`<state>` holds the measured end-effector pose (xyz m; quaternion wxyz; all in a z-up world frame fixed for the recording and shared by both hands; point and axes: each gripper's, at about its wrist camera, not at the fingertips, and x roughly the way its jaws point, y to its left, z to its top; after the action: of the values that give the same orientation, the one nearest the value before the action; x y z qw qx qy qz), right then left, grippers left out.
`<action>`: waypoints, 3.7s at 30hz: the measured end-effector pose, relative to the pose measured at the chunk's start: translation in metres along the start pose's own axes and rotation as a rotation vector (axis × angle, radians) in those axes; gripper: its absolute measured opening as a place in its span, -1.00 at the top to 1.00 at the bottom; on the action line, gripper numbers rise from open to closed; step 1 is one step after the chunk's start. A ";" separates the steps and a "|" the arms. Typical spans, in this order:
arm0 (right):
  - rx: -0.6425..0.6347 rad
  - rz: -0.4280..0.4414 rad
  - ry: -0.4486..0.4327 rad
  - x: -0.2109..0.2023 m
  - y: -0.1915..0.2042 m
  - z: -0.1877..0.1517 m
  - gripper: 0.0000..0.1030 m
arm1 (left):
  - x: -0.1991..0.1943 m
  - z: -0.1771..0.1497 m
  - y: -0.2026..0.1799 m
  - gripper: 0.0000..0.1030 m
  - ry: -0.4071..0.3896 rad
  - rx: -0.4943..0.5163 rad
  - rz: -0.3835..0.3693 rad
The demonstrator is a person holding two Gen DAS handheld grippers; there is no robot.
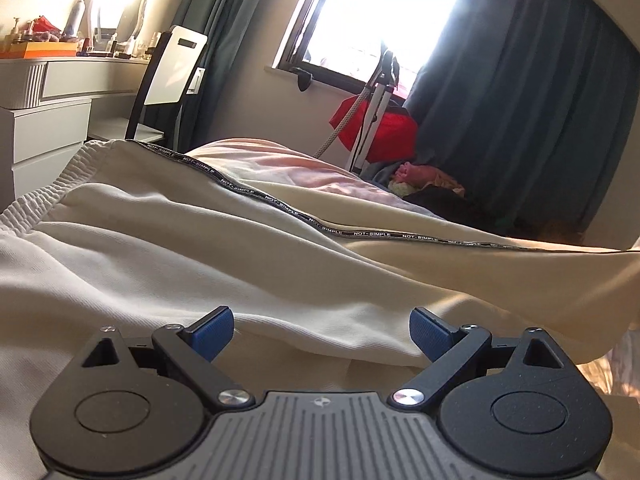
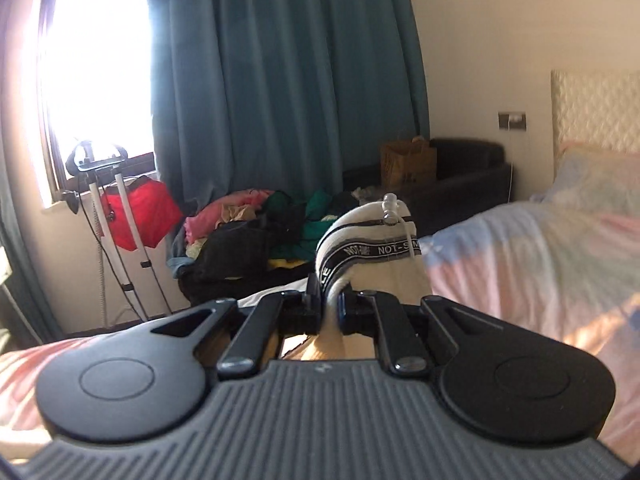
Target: Fold clothes
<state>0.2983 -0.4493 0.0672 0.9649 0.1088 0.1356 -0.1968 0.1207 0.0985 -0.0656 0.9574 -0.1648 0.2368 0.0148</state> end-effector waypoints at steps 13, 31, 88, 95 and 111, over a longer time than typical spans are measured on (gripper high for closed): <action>0.030 -0.024 0.275 0.143 0.036 -0.040 0.75 | 0.041 -0.011 0.001 -0.87 -0.003 0.042 0.027; 0.655 0.117 0.233 0.091 -0.114 -0.135 -0.26 | 0.036 -0.024 -0.014 -0.87 0.003 0.096 0.035; 0.698 0.044 0.274 0.058 -0.188 -0.175 0.75 | 0.032 -0.053 -0.061 -0.89 -0.001 0.282 0.024; 0.555 -0.037 0.077 0.022 -0.178 -0.136 0.89 | 0.028 -0.052 -0.060 -0.89 -0.012 0.275 0.015; 0.236 -0.116 0.211 -0.010 -0.162 -0.149 0.31 | -0.005 -0.047 -0.080 -0.93 -0.073 0.343 -0.020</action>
<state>0.1906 -0.5520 -0.0954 0.9129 0.2334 0.2181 -0.2540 0.1037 0.0078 -0.0782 0.9795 -0.0009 0.1995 -0.0294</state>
